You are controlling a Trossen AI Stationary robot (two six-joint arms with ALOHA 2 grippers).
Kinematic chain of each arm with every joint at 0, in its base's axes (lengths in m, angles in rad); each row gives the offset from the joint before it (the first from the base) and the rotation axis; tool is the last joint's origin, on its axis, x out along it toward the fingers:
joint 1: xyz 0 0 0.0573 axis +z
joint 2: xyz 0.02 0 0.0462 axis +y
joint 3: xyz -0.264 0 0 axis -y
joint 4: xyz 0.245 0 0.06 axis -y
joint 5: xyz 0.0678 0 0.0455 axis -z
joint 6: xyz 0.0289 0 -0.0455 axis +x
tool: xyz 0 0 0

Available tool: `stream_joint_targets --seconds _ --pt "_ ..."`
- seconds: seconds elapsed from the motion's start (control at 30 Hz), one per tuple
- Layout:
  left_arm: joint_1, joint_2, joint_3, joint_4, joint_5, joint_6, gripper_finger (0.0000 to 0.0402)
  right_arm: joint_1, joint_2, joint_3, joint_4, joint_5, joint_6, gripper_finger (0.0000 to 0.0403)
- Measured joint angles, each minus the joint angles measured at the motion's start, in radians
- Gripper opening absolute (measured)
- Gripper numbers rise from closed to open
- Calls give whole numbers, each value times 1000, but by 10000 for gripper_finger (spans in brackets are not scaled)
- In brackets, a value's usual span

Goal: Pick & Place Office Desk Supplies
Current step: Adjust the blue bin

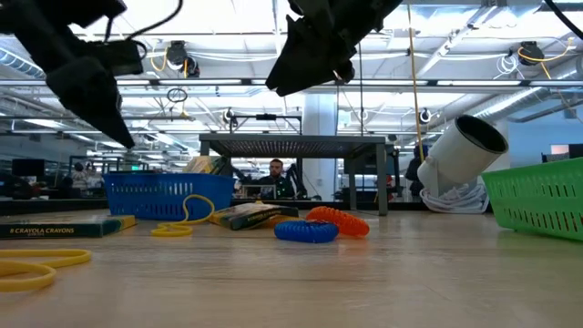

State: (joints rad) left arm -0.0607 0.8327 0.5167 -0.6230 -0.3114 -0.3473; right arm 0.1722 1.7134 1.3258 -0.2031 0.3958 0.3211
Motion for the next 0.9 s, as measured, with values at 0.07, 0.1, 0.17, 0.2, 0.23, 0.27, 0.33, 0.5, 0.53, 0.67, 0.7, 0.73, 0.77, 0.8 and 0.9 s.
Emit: stream_joint_targets --seconds 0.07,0.1,0.17,0.2,0.23,0.27,0.33,0.5,0.53,0.67,0.7,0.73,0.77,0.8,0.9 --pt "19 21 0 2 15 0 9 0 0 0 0 0 -6 140" --pt "25 32 0 7 16 -1 10 0 0 0 0 0 -11 139" --pt "33 54 0 17 16 -1 6 0 0 0 0 0 -19 139" --pt "35 66 0 24 18 -1 5 0 0 0 0 0 -19 139" --pt "37 79 0 37 19 -1 4 0 0 0 -1 0 -19 139" --pt "38 93 0 50 19 0 6 0 0 0 -3 0 -19 139" --pt "38 118 0 62 24 -1 8 0 0 0 -5 0 -19 139" --pt "38 194 2 99 43 -13 5 0 0 -24 6 0 -19 139" --pt "38 210 2 111 54 -19 7 0 0 -31 8 0 -19 139" --pt "27 272 2 156 105 -23 4 0 0 -63 36 0 1 139" --pt "21 285 2 171 116 -24 3 0 0 -74 49 -2 4 139" --pt "16 297 2 183 128 -27 4 0 0 -85 65 -3 5 139" --pt "10 308 2 194 143 -29 6 0 0 -93 80 -3 6 139" --pt "4 318 2 203 155 -31 7 0 0 -99 88 -3 7 139" --pt "-14 333 2 217 185 -51 5 0 0 -113 116 -4 4 139"
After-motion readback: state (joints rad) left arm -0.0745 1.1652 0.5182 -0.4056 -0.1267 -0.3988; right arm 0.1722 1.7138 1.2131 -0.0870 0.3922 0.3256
